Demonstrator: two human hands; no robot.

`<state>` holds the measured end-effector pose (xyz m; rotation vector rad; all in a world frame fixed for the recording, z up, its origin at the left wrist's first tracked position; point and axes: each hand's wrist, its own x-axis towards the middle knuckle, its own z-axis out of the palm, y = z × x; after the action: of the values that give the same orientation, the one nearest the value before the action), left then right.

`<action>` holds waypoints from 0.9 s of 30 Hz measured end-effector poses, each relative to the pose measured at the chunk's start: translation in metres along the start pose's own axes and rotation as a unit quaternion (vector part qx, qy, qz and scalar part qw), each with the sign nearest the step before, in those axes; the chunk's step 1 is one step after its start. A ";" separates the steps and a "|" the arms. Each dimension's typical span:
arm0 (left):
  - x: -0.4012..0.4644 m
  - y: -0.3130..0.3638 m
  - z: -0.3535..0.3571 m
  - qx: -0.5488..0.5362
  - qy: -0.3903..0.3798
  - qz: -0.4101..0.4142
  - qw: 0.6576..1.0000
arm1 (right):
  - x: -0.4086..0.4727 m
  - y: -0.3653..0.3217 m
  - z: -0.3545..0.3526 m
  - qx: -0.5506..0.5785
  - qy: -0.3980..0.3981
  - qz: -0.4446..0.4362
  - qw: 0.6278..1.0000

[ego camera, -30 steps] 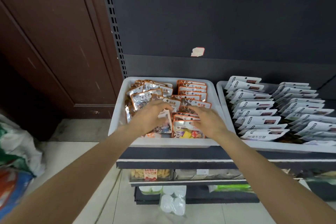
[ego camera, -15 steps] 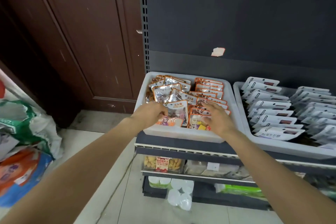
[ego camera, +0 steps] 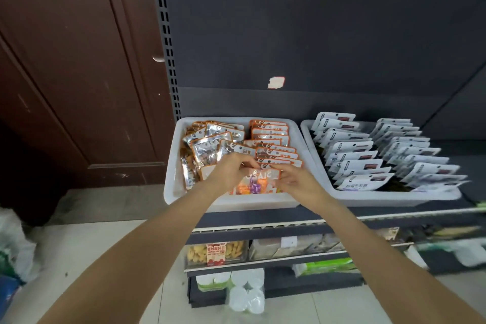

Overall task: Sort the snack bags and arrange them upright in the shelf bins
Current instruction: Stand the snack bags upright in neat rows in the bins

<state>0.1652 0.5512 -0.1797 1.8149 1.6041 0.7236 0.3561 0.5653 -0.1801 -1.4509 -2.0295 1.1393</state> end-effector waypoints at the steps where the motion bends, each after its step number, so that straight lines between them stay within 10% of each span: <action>1: 0.000 -0.002 -0.004 -0.011 -0.016 0.003 1.000 | 0.004 0.003 0.004 -0.039 0.025 -0.019 0.999; 10: -0.017 -0.048 -0.031 0.111 -0.031 -0.051 0.992 | 0.011 0.002 -0.011 -0.200 0.170 -0.037 0.964; 20: -0.024 -0.025 -0.042 0.113 0.025 -0.010 0.993 | 0.012 0.000 -0.004 -0.260 0.009 -0.085 0.962; 27: -0.029 -0.012 -0.046 0.082 0.067 0.001 0.994 | 0.007 0.005 -0.015 -0.318 0.106 -0.009 0.942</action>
<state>0.1197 0.5276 -0.1581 1.9190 1.7949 0.7472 0.3673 0.5781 -0.1762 -1.7373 -2.3510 0.2843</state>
